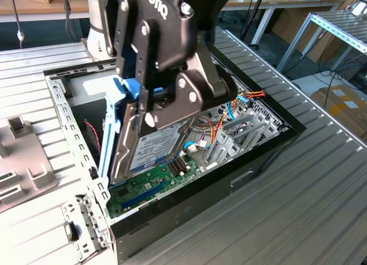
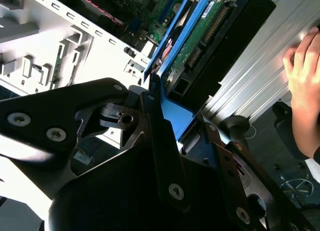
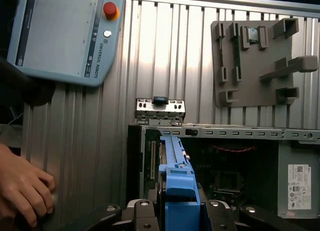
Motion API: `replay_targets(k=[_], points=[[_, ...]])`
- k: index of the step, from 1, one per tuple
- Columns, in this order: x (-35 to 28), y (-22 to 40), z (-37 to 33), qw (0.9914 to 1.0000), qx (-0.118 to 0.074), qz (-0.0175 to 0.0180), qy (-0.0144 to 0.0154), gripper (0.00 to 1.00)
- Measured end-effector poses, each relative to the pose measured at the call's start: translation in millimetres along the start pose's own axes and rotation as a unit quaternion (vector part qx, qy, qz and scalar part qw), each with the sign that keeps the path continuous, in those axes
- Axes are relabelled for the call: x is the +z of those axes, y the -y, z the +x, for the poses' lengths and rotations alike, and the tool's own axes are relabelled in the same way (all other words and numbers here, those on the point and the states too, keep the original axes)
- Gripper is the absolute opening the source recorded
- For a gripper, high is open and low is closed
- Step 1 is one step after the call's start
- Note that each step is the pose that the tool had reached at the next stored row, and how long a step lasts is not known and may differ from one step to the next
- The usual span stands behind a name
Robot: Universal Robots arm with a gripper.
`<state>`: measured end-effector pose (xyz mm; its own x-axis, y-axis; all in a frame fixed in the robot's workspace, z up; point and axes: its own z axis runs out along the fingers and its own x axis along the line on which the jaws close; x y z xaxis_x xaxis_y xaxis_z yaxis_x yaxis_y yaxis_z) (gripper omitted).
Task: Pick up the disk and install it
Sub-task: 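Pick up the disk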
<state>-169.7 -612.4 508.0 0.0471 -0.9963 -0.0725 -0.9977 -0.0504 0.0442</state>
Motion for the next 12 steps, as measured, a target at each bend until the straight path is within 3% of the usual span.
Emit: replay_targets(k=[6, 12], points=[[0.5, 20.0, 0.9, 1.00000, 0.000, -0.0002, 0.0000, 0.37], [0.9, 29.7, 0.2, 1.00000, 0.000, -0.0002, 0.0000, 0.37]])
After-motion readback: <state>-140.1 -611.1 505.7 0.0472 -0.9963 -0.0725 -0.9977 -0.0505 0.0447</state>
